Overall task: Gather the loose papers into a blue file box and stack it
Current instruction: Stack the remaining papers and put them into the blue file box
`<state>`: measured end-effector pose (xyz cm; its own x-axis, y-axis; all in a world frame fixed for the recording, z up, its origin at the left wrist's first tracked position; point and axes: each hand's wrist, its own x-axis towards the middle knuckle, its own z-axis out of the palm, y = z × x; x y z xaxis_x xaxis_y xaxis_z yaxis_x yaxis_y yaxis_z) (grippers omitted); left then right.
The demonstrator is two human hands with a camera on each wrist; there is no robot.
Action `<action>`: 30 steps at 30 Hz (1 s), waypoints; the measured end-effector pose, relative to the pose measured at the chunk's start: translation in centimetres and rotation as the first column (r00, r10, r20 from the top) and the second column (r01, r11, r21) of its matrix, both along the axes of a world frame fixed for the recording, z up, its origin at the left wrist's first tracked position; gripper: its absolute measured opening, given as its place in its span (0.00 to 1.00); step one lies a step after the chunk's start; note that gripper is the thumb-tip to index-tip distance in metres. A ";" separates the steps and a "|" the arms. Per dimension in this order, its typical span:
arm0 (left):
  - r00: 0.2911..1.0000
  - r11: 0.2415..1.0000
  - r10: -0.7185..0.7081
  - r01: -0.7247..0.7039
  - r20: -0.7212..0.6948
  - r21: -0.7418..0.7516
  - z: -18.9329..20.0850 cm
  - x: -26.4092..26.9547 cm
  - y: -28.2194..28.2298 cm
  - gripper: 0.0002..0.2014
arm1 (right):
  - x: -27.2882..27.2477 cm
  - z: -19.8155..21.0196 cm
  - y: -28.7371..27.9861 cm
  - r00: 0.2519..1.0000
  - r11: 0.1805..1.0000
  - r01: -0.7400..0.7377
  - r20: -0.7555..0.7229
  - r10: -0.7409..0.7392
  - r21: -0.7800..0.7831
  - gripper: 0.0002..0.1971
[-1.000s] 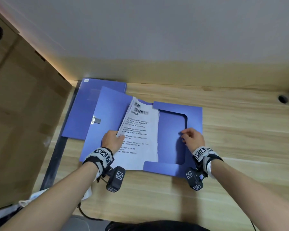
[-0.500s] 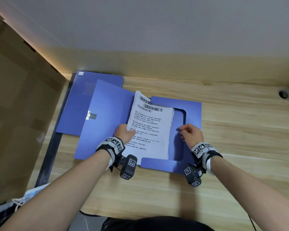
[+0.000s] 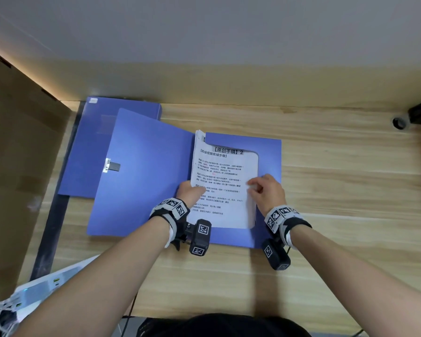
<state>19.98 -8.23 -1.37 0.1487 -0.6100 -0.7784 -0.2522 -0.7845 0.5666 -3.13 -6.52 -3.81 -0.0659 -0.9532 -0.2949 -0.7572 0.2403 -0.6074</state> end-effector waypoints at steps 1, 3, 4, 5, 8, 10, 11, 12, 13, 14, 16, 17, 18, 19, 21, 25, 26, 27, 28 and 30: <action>1.000 1.000 0.017 -0.017 -0.008 -0.008 0.1 0.0 0.1 0.12 | -0.1 -0.1 0.0 1.000 1.000 -0.006 -0.022 0.006 0.002 0.10; 0.999 0.998 0.051 -0.051 -0.011 -0.045 0.0 0.1 0.3 0.08 | -0.1 -0.2 -0.2 0.999 1.000 -0.023 -0.048 0.023 0.005 0.10; 0.998 0.995 0.070 -0.069 0.004 -0.075 0.0 0.2 0.3 0.04 | -0.1 -0.3 -0.3 0.997 0.999 -0.038 -0.062 0.038 0.004 0.10; 0.995 0.991 0.093 -0.090 0.024 -0.103 -0.1 0.3 0.3 0.06 | -0.1 -0.2 -0.4 0.996 0.999 -0.053 -0.075 0.053 0.003 0.10; 0.990 0.987 0.098 -0.083 0.106 -0.140 -0.1 0.2 0.3 0.10 | 0.1 0.0 -0.6 0.994 0.998 -0.069 -0.088 0.069 -0.002 0.12; 0.989 0.990 0.066 -0.048 0.131 -0.136 0.0 -0.4 0.4 0.12 | 0.1 0.1 -0.6 0.995 0.998 -0.064 -0.082 0.064 0.003 0.12; 0.989 0.991 0.056 -0.038 0.137 -0.130 -0.2 -0.7 0.5 0.13 | 0.1 0.2 -0.6 0.995 0.998 -0.065 -0.079 0.065 0.007 0.13; 0.989 0.991 0.052 -0.034 0.141 -0.127 -0.2 -1.3 0.5 0.15 | -0.1 0.3 -0.5 0.995 0.998 -0.067 -0.072 0.067 0.011 0.13; 0.989 0.992 0.045 -0.027 0.143 -0.126 -0.4 -1.8 0.5 0.16 | -0.2 0.5 -0.5 0.996 0.998 -0.064 -0.057 0.065 0.015 0.13; 0.989 0.993 0.032 -0.014 0.146 -0.121 -0.5 -2.4 0.5 0.17 | -0.4 0.6 -0.4 0.998 0.999 -0.052 -0.032 0.053 0.017 0.13; 0.990 0.993 -0.017 0.032 0.137 -0.115 -0.6 -3.7 0.6 0.18 | -0.7 0.7 -0.3 0.999 1.000 -0.004 0.050 0.003 0.030 0.13; 0.991 0.992 -0.050 0.064 0.128 -0.110 -0.6 -4.4 0.7 0.18 | -0.9 0.7 -0.2 0.995 0.999 0.021 0.094 -0.025 0.038 0.12; 0.990 0.991 -0.077 0.090 0.122 -0.102 -0.8 -5.1 0.8 0.17 | -1.0 0.5 -0.2 0.991 0.998 0.041 0.129 -0.045 0.040 0.12; 0.989 0.990 -0.088 0.099 0.115 -0.098 -0.8 -5.6 0.9 0.17 | -1.1 0.4 -0.1 0.986 0.998 0.054 0.154 -0.059 0.040 0.11; 0.990 0.992 -0.081 0.091 0.114 -0.086 -0.8 -6.3 0.9 0.16 | -1.2 0.2 0.1 0.977 0.997 0.072 0.198 -0.079 0.039 0.11; 0.992 0.994 -0.063 0.073 0.111 -0.081 -0.4 -6.1 0.9 0.16 | -1.6 -0.1 0.1 0.954 0.995 0.081 0.286 -0.094 0.056 0.11; 0.989 0.991 -0.062 0.076 0.131 -0.107 -0.2 -6.0 1.1 0.16 | -1.7 -0.1 0.0 0.948 0.994 0.085 0.302 -0.100 0.062 0.11; 0.983 0.984 -0.064 0.090 0.170 -0.153 -0.1 -5.9 1.2 0.16 | -1.8 -0.1 0.0 0.943 0.994 0.090 0.315 -0.107 0.067 0.10; 0.972 0.973 -0.076 0.121 0.222 -0.195 0.0 -5.8 1.4 0.16 | -1.9 0.0 0.0 0.938 0.993 0.094 0.328 -0.112 0.071 0.11; 0.944 0.950 -0.130 0.206 0.302 -0.236 0.0 -5.4 1.7 0.18 | -2.0 0.2 -0.1 0.928 0.991 0.098 0.352 -0.123 0.087 0.11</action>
